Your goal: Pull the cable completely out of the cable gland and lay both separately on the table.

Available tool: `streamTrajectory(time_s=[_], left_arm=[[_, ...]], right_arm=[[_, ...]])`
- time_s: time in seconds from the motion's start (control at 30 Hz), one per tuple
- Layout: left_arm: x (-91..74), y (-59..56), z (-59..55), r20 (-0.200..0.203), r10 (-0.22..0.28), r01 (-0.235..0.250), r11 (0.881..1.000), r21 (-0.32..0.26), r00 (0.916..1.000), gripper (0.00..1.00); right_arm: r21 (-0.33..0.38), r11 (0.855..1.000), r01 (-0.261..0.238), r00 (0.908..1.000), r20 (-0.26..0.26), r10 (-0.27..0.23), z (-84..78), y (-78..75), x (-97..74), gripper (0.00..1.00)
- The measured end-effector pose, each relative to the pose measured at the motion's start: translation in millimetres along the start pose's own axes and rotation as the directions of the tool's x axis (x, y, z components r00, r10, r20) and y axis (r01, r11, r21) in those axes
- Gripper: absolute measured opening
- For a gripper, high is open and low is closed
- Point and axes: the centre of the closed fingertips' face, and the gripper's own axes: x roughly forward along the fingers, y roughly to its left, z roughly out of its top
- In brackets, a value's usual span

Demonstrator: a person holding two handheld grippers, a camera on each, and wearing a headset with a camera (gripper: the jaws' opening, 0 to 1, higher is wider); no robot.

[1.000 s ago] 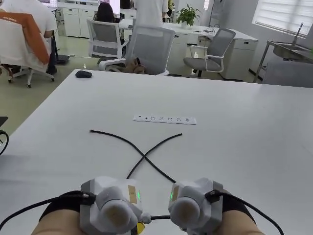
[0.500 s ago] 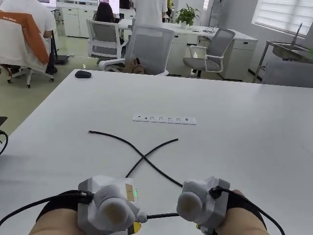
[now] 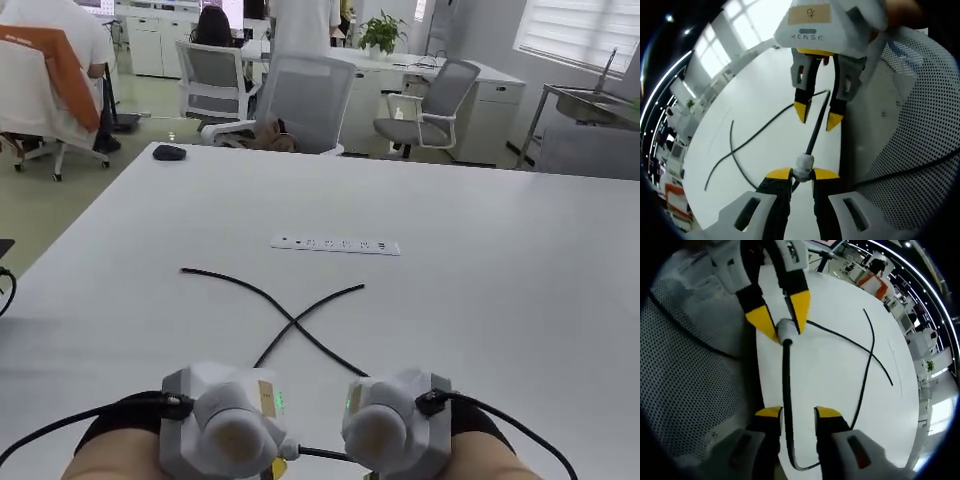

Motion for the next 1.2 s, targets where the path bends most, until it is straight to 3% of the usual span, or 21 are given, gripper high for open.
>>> streamTrajectory(time_s=[0.07, 0.17, 0.27, 0.33, 0.57, 0.67, 0.83, 1.2], left_arm=[[-0.3, -1.5, 0.4, -0.001, -0.003, 0.003, 1.000, 0.006, 1.0000, 0.17], [0.2, -3.1, 1.2, 0.000, -0.008, 0.008, 1.000, 0.013, 1.0000, 0.17], [2.0, -4.0, 1.1, 0.001, -0.014, 0.014, 1.000, 0.021, 0.9999, 0.17], [2.1, -5.2, 0.9, 0.000, -0.020, 0.020, 1.000, 0.023, 0.9998, 0.17], [2.7, -3.0, 4.1, 0.014, -0.016, 0.016, 1.000, 0.008, 0.9998, 0.17], [3.3, -2.1, 1.7, 0.006, -0.013, 0.013, 1.000, 0.014, 0.9999, 0.17], [2.9, -0.1, -1.2, -0.003, -0.008, 0.008, 1.000, -0.001, 1.0000, 0.17], [2.3, 0.4, -5.4, -0.019, -0.006, 0.006, 1.000, -0.003, 0.9998, 0.17]], right_arm=[[-0.048, 0.999, -0.005, 0.9992, 0.039, 0.007, 10.0, 4.0, -0.3, 0.24], [-0.062, 0.998, -0.026, 0.9948, 0.097, 0.032, 22.5, 10.7, -2.9, 0.17], [-0.070, 0.997, -0.041, 0.9925, 0.112, 0.049, 26.2, 13.7, -5.4, 0.02], [-0.037, 0.998, -0.045, 0.9925, 0.111, 0.049, 24.0, 12.2, -3.8, 0.02], [-0.020, 1.000, -0.022, 0.9947, 0.100, 0.024, 20.0, 5.6, -2.9, 0.01], [-0.027, 1.000, -0.010, 0.9976, 0.068, 0.011, 13.7, 3.5, -1.0, 0.01], [-0.014, 1.000, 0.023, 0.9992, -0.032, -0.023, -6.6, -4.8, 1.4, 0.01], [0.110, 0.990, 0.083, 0.9836, -0.169, -0.063, -41.8, -18.6, -3.6, 0.03]])
